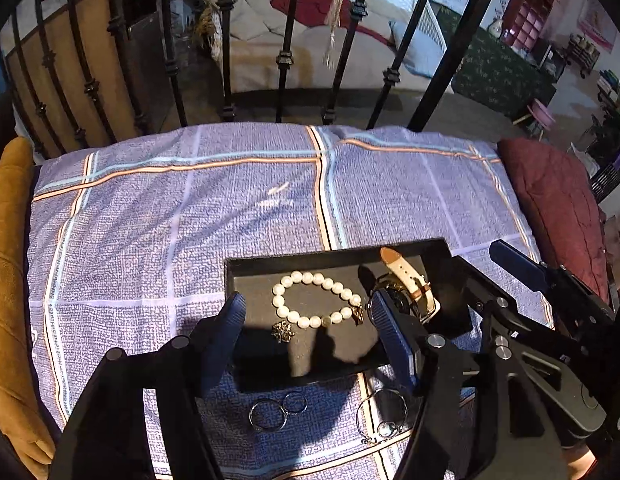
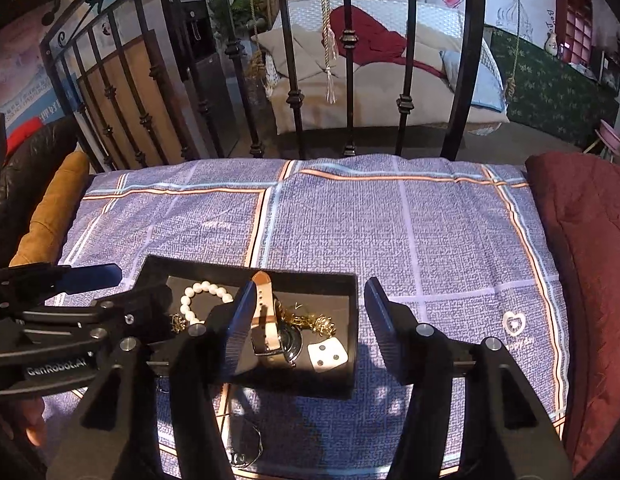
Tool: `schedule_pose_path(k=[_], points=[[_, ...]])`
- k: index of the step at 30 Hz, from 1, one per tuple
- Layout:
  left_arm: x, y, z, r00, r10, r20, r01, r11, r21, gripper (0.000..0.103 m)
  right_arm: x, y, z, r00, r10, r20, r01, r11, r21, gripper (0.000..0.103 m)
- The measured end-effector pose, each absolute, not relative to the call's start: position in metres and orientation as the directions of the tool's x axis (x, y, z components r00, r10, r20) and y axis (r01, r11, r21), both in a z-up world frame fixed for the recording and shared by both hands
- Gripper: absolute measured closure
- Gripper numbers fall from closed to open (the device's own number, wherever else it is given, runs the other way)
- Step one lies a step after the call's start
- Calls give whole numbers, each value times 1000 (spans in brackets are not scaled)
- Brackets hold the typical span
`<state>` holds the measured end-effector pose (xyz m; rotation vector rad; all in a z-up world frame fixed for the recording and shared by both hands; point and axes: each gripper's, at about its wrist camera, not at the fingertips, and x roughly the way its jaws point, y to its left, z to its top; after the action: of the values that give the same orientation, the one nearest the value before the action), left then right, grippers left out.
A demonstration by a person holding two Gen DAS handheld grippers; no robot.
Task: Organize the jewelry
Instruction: 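Lift the gold ring into the box and open the right tool, then lower the left tool onto the small silver hoop earring and close it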
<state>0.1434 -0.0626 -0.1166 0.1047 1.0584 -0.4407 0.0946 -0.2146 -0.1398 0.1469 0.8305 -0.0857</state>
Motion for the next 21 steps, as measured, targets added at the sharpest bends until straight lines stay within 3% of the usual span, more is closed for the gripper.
schedule_pose_path(k=[13, 21], points=[[124, 7, -127, 406, -202, -891, 267, 959, -96, 39, 42, -222, -141, 653, -3, -757, 174, 974, 147, 47], [94, -12, -162, 311, -265, -913, 325, 932, -160, 39, 11, -196, -172, 589, 59, -806, 175, 964, 199, 47]])
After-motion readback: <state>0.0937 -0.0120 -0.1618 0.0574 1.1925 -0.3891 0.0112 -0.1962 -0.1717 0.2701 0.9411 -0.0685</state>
